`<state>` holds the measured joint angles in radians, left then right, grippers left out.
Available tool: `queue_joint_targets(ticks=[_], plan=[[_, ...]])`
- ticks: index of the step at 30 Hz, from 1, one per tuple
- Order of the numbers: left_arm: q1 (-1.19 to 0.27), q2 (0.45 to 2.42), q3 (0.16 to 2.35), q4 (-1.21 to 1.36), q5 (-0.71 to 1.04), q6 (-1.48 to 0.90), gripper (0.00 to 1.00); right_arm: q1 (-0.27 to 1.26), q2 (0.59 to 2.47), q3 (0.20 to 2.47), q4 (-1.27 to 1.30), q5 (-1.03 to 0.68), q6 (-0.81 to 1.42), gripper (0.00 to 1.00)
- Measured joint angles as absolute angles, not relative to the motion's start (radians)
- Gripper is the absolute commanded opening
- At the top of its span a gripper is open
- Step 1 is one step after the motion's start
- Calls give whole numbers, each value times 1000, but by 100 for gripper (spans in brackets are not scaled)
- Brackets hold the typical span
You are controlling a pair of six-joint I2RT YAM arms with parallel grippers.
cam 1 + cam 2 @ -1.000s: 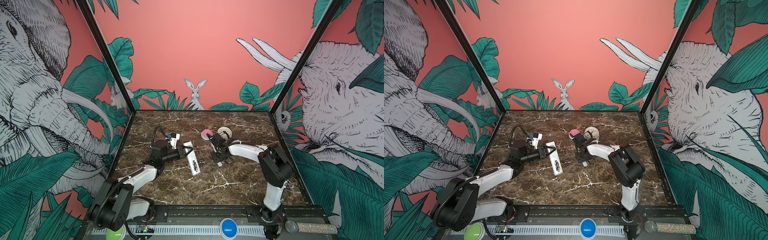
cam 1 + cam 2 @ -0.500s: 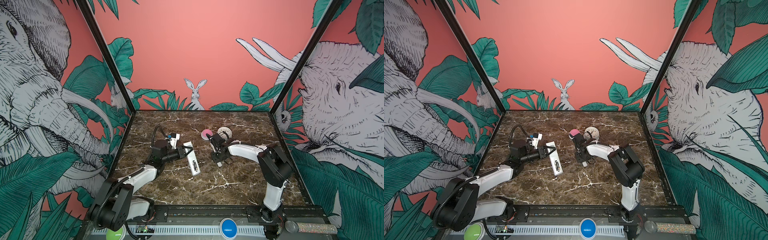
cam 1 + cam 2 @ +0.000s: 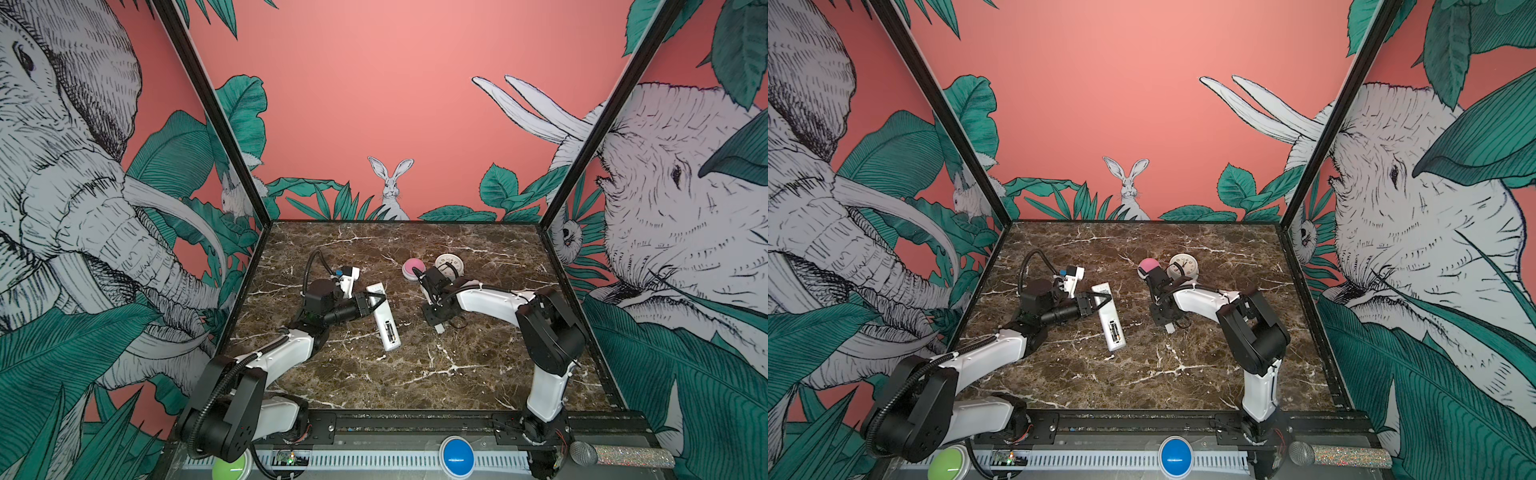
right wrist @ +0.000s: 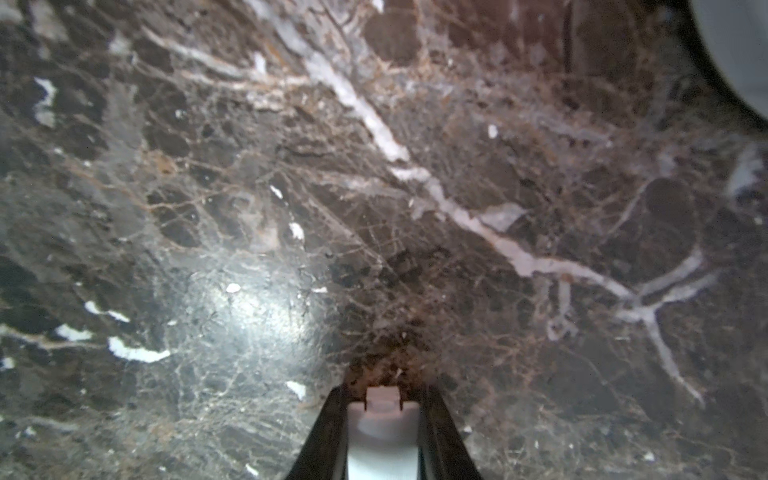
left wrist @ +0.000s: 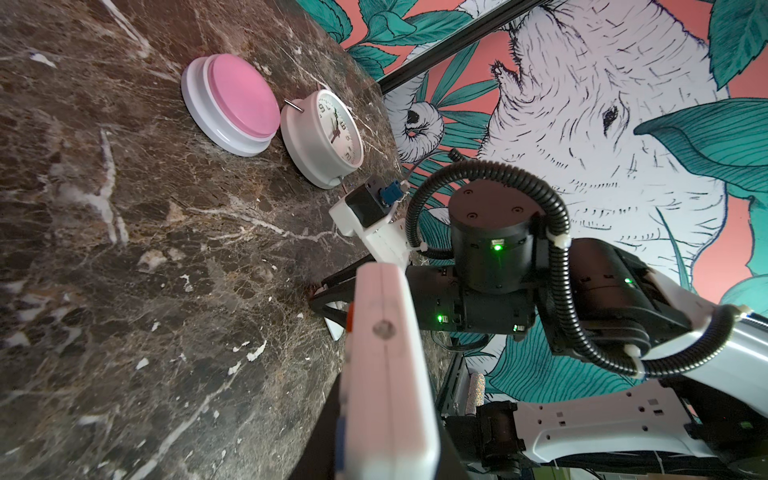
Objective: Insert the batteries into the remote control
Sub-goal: 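Lift the battery cover with the right gripper toward the remote, then position the white battery cover over the remote's battery compartment with the right gripper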
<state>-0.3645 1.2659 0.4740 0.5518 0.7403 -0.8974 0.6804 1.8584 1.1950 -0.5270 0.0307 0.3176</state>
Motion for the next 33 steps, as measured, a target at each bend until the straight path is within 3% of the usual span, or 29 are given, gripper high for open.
queue_joint_targets(ticks=[16,33], plan=[[-364,1293,478,606,689,-934,0,773,1621,1194,-525,101,353,13],[-364,1309,513,617,635,-959,0,928,1409,1069,-315,143,382,13]])
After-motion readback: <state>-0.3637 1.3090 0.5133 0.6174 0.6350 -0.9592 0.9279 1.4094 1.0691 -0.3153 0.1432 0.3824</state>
